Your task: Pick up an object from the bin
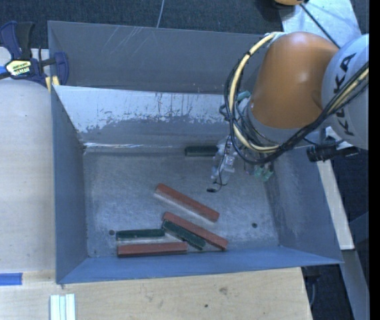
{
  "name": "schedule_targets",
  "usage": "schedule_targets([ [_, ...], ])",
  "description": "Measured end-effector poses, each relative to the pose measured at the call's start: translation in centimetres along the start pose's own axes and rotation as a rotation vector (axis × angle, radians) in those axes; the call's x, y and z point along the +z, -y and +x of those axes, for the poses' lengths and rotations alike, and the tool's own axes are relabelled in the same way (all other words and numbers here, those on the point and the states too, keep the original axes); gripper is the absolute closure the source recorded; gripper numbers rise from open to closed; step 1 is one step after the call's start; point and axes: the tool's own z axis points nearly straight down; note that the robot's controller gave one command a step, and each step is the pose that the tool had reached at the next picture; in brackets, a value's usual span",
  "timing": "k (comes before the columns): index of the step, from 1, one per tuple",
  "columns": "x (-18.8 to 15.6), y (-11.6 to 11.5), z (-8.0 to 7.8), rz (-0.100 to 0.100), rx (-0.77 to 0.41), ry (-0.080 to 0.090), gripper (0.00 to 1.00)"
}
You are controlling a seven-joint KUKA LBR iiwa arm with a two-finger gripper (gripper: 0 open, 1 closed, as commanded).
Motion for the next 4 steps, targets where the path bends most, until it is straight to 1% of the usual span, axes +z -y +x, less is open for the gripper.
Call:
schedule_targets([
  [1, 0.2, 0.0, 0.1, 0.002, -0.001, -0.004, 0.00],
  [2, 0.1, 0.0, 0.1, 0.002, -0.001, -0.004, 0.00],
  [3, 4.6, -0.8, 1.3, 0.000, -0.066, 0.002, 0.00],
  [4, 10.9, -2.3, 1.8, 0.000, -0.009, -0.001, 0.00],
])
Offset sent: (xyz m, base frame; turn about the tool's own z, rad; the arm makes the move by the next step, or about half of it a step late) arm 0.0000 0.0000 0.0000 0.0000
